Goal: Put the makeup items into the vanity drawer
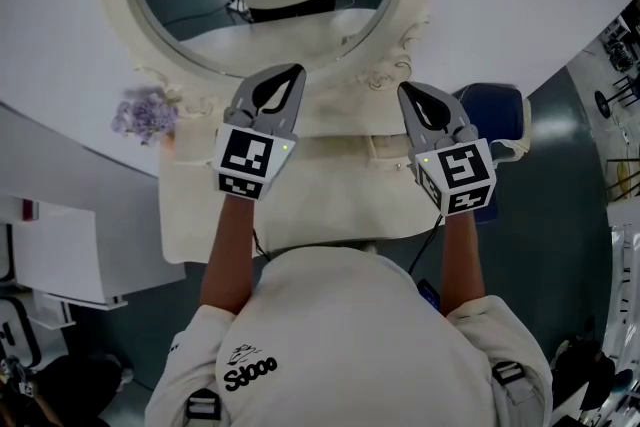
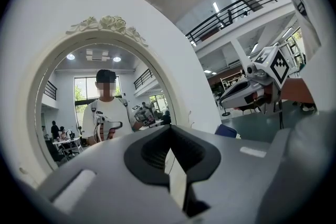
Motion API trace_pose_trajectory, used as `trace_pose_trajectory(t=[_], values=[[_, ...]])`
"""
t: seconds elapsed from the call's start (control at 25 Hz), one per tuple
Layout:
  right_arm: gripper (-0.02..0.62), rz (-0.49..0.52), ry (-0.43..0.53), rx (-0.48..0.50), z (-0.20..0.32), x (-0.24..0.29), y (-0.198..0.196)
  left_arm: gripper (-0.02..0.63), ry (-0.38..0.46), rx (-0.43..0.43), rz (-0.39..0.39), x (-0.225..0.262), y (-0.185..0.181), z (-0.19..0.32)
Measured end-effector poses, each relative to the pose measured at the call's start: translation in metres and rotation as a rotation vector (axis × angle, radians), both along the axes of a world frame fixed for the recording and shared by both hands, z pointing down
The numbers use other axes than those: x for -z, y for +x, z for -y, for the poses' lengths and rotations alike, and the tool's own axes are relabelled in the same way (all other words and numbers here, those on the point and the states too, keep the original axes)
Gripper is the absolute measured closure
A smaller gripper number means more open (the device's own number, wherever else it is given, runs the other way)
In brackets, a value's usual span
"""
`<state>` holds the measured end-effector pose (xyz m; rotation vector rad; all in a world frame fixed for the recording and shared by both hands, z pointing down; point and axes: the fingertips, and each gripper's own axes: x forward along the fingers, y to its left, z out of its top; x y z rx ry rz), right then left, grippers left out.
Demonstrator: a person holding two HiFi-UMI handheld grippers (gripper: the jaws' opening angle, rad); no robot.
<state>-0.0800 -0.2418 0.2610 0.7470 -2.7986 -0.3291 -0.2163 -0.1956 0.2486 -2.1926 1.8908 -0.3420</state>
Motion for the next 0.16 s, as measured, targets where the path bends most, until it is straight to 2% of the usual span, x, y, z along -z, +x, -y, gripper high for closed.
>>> trace_pose_trajectory(t=[0.16], values=[[0.594,0.001,0.003,0.003,-0.0017,0.0015,0.0001,0.589,0.001,-0.002,-0.003,0.0009,0.0007,-0.0018]])
